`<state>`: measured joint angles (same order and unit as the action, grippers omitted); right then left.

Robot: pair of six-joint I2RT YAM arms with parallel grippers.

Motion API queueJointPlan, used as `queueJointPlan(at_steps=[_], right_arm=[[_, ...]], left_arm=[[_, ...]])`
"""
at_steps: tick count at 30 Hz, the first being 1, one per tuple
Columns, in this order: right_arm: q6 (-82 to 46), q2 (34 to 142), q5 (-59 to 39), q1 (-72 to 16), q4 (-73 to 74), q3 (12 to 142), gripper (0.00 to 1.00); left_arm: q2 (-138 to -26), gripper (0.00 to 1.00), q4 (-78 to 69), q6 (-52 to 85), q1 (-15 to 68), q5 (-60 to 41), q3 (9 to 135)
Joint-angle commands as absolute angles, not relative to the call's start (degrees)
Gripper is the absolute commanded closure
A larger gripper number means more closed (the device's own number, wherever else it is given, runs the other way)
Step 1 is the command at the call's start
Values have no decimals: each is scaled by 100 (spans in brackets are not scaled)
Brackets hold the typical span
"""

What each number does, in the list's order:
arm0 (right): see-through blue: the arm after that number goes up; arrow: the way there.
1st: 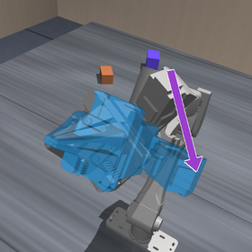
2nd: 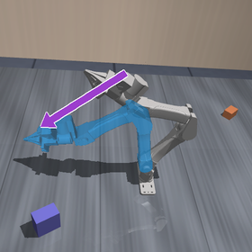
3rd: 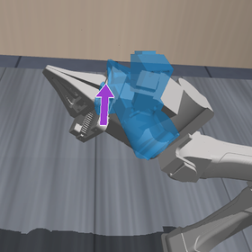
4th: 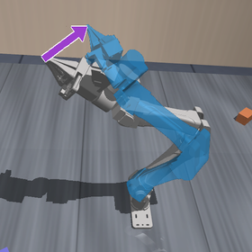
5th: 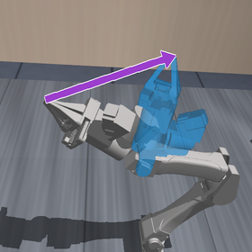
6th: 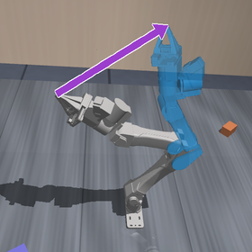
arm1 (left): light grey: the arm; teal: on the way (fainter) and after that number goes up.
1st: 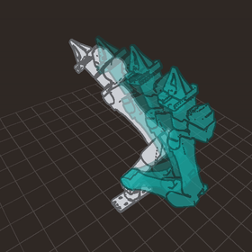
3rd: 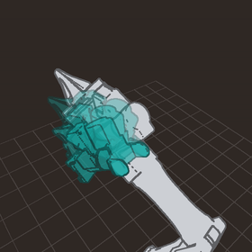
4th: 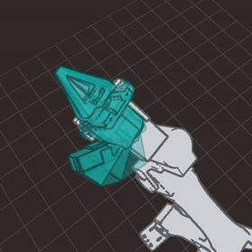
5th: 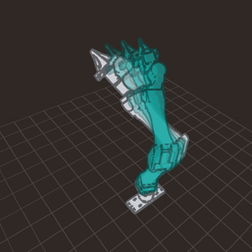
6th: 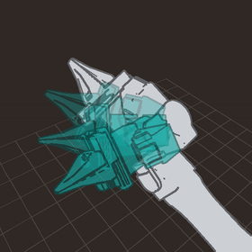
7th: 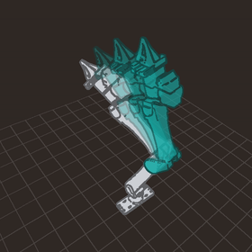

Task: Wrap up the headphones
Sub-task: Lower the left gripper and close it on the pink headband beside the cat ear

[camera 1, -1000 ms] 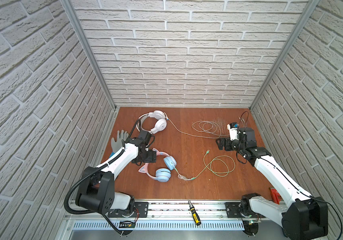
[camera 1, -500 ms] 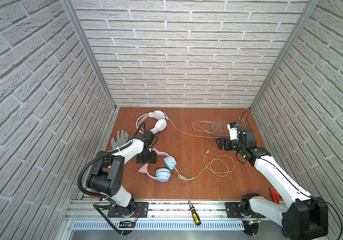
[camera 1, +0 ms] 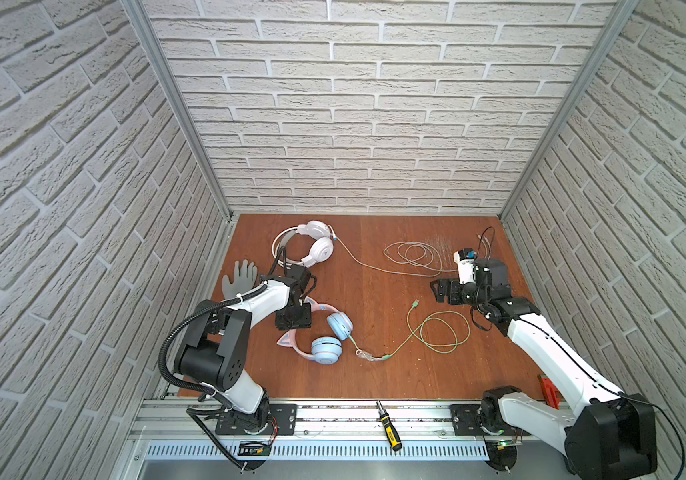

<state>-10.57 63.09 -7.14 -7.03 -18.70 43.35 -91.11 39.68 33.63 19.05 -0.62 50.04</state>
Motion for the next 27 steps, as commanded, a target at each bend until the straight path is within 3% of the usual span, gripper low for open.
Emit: queueJointPlan(at_steps=[1,9,27], right_arm=[[-1056,6209,-669,-752,-1648,4323,1],[-1013,6316,-721,-753,-1640,4447,1],[-1160,6366,-843,-771,-1466,4388,1]], left_arm=[[-8978,53,3810,3986,2005,-62,4805],[-8824,61,3807,4650,2070,59,4699],[-8803,59,3538,5607,2153,-642,4499]])
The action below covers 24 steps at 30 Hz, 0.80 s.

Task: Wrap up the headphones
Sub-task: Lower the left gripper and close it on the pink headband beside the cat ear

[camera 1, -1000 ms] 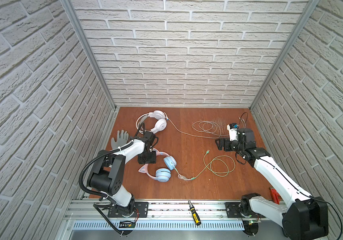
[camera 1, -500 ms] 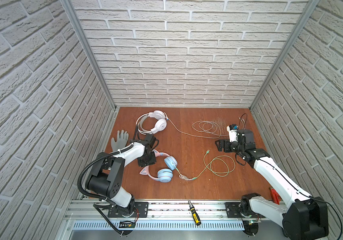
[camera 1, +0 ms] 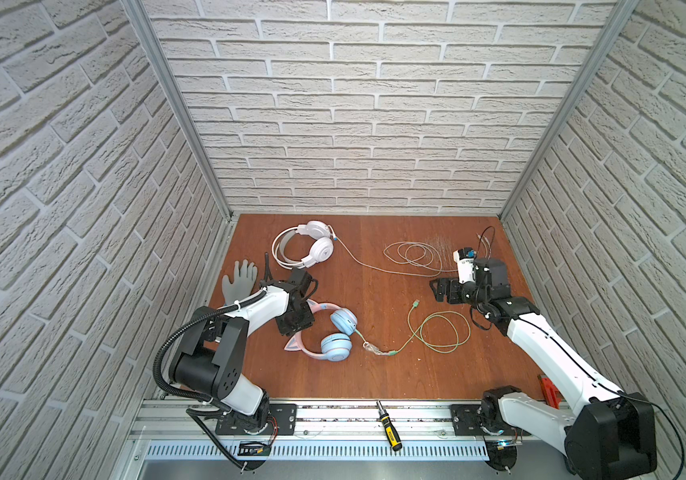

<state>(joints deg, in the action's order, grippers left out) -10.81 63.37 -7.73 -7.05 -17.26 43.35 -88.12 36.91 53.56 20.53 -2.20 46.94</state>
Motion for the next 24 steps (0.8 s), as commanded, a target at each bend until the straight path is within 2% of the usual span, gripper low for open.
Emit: queueJointPlan(at_steps=[1,3,8,24], right_arm=[[-1169,6372,-851,-773,-1455,4387,1],[-1178,6390,-865,-773,-1425,4384,1],[-1187,6451,-887,-795,-1405,4398,1],[-1248,6373,-762,-932,-1501,4409,1]], left_arm=[[-8790,56,3550,5591,2147,-634,4493],[-8786,47,3585,5510,2149,-615,4498],[-8884,37,3743,5070,2149,-517,4587],[-9213,26,4682,3050,2154,468,5341]])
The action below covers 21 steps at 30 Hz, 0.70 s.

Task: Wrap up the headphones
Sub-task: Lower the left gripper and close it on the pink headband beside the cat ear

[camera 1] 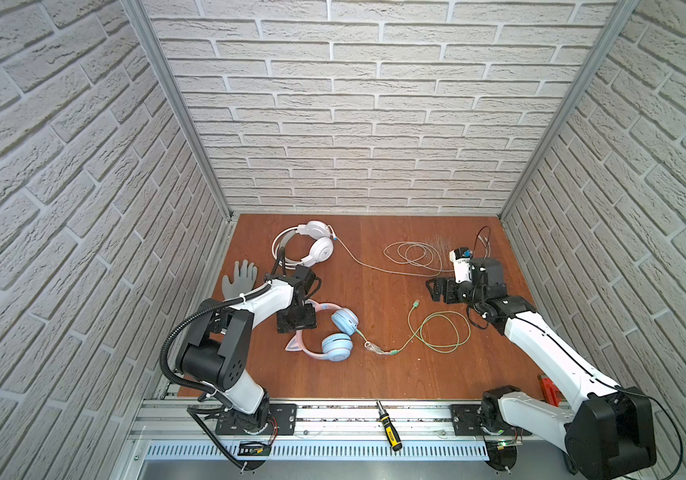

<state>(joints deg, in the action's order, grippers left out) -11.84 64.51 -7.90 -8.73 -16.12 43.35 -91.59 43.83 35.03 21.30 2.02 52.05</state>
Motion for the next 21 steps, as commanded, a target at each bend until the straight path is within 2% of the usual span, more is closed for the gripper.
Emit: queueJointPlan(at_steps=[1,5,8,21], right_arm=[[-1257,6379,-752,-940,-1507,4412,1],[-1279,6364,-721,-976,-1538,4443,1],[-1286,6337,-664,-1018,-1568,4465,1],[-1303,6317,-444,-1259,-1678,4530,1]], left_arm=[[-9224,24,4693,2999,2160,467,5351],[-9314,22,4660,2699,2178,377,5399],[-9443,26,4612,2596,2178,366,5438],[-9593,50,4281,2825,2404,277,5249]])
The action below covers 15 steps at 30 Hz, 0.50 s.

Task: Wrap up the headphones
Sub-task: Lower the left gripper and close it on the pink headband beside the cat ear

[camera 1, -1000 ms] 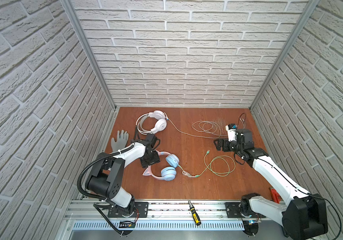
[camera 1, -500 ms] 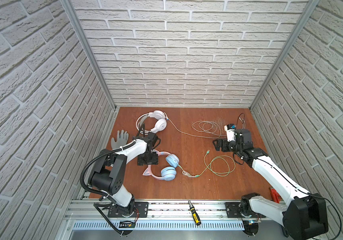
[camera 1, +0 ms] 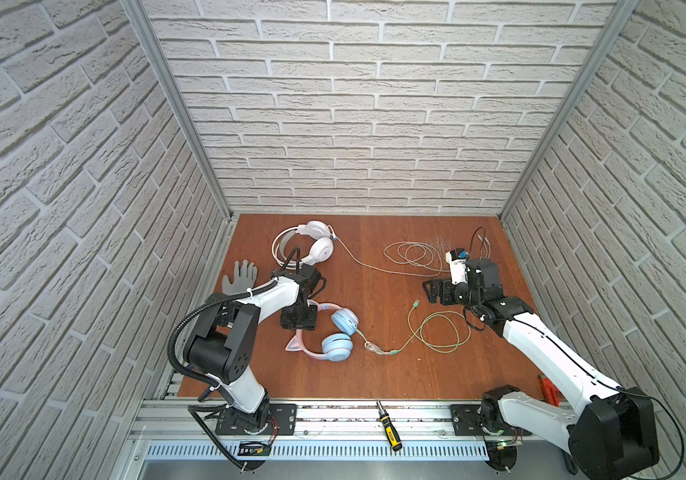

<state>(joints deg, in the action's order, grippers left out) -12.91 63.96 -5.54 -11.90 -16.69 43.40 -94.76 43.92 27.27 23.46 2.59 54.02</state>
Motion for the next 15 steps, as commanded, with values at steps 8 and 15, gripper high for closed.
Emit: queueJointPlan(at_steps=[8,15], right_arm=[[-1361,6376,-404,-1323,-1509,4500,1],[-1303,6553,-504,-1345,-1424,4528,1]], left_arm=[[-9458,69,4210,3130,2435,318,5041],[-9516,90,4407,3293,2435,492,5191]])
